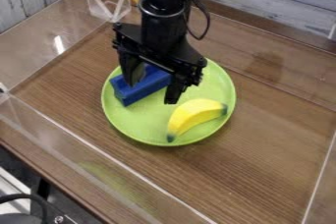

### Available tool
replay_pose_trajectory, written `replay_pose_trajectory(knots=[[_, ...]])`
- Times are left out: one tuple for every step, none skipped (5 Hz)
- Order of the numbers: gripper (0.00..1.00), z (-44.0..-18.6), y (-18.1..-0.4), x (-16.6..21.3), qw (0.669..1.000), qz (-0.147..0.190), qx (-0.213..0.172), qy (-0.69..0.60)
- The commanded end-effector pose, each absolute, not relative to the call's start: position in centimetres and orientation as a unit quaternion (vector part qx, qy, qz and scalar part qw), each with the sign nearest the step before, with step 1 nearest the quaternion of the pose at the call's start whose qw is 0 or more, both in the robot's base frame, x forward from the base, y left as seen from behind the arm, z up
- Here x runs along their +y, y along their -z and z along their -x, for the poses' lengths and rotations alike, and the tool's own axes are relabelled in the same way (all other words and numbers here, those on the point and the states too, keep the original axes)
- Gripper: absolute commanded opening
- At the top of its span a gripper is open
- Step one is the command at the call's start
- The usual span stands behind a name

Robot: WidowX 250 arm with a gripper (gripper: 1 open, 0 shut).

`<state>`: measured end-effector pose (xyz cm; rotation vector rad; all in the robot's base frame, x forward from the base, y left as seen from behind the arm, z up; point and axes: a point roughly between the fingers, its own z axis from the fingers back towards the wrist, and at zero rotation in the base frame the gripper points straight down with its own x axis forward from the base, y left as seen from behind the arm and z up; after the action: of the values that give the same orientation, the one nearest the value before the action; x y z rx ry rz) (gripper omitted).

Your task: Put the blue object in the green plate

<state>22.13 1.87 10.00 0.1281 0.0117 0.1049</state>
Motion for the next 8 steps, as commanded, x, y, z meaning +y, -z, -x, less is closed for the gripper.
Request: replay_pose_trajectory(knots=[[1.00,-22.7,-11.3,2.1,0.996,-0.058,-0.024,-0.057],[1.00,-22.7,-11.4,2.1,0.997,-0.053,-0.028,-0.054],[1.00,-22.6,-11.2,2.3,0.997,-0.053,-0.026,-0.054],[1.00,-22.5,-10.9,2.5,0.997,-0.053,-0.024,-0.055],[1.00,-22.4,-10.4,2.8,0.997,-0.054,-0.023,-0.057],[1.00,-22.4,-10.0,3.0,0.996,-0.055,-0.021,-0.059],[1.00,-22.4,-9.5,3.2,0.996,-0.056,-0.020,-0.063],[1.00,-22.5,-8.9,3.4,0.996,-0.057,-0.020,-0.069]])
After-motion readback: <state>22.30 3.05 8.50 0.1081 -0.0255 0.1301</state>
